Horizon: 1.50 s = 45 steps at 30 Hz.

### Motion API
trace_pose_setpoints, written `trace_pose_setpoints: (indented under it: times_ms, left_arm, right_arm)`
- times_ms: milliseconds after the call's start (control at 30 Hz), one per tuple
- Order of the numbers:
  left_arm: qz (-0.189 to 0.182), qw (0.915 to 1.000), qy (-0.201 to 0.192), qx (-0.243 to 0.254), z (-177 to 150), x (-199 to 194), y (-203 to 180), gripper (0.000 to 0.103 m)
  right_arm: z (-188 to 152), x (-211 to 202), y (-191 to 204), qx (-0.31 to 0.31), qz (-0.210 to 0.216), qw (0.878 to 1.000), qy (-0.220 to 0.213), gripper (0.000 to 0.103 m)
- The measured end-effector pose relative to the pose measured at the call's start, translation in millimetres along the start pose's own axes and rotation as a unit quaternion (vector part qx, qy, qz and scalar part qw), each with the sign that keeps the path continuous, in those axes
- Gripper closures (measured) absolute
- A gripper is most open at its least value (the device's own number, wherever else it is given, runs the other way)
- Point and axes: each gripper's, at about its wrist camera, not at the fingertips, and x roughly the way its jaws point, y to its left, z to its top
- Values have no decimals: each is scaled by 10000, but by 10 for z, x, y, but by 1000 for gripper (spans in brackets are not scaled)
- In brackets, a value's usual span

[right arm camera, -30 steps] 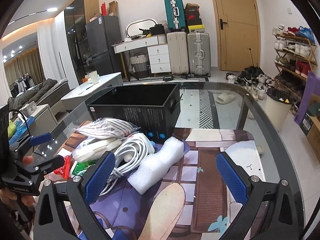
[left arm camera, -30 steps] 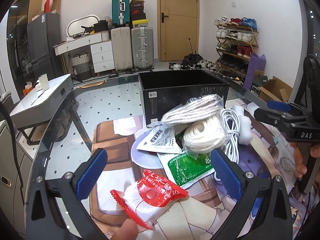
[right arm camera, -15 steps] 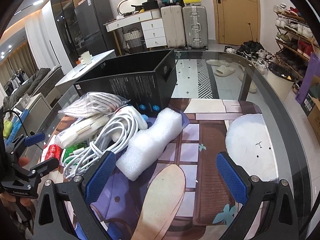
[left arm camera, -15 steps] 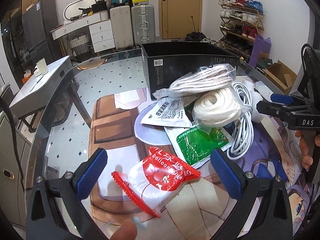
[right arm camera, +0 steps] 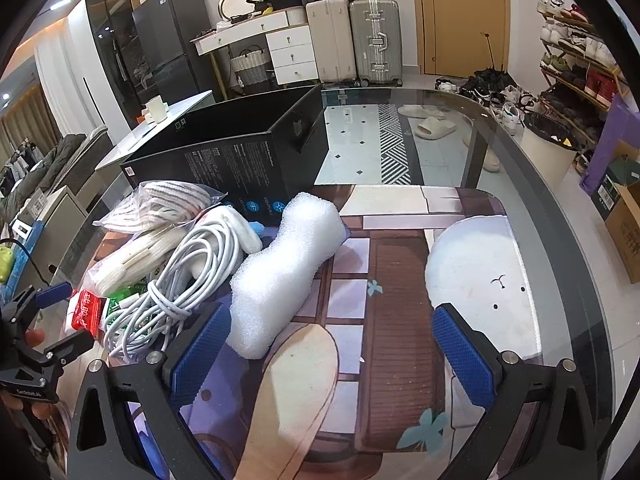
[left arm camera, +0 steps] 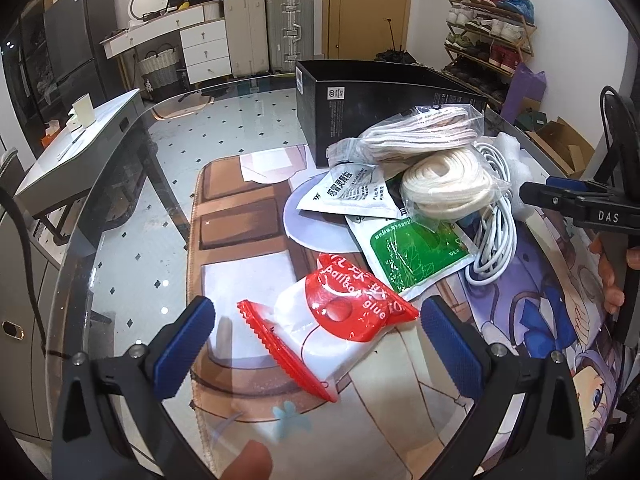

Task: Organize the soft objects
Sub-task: 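Grasp the balloon glue bag with the left tool while the right grasps the foam sleeve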

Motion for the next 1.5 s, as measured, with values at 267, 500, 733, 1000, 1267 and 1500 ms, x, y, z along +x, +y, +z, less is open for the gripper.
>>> trace_pose_setpoints:
  times_ms: [267,500,733,1000,1267,1500]
  left_arm:
    - [-235,9997,15,112,39,-23,130,0]
    - [-386,9985,62,376,41,-17,134,1]
    - [-472,9970,172,590,6,16,66,2]
    - [-432,9961,292,712,16,85,52,2]
    - [-430,9958,312,747,20,91,40,0]
    - [-494,9948,197,865,7,38,-30,19]
  right_arm:
    - [70,115,83,-71,87,9998,166,0]
    - [45,157,45,-99,-113,9996,253,0]
    - [97,195,4,-57,-109,9997,198,0]
    - [169,318,55,-162,-149,9995,226,5]
    - [176,327,52,-271,-277,9991,145,18]
    - [172,295,-6,-322,-414,9986,94,41]
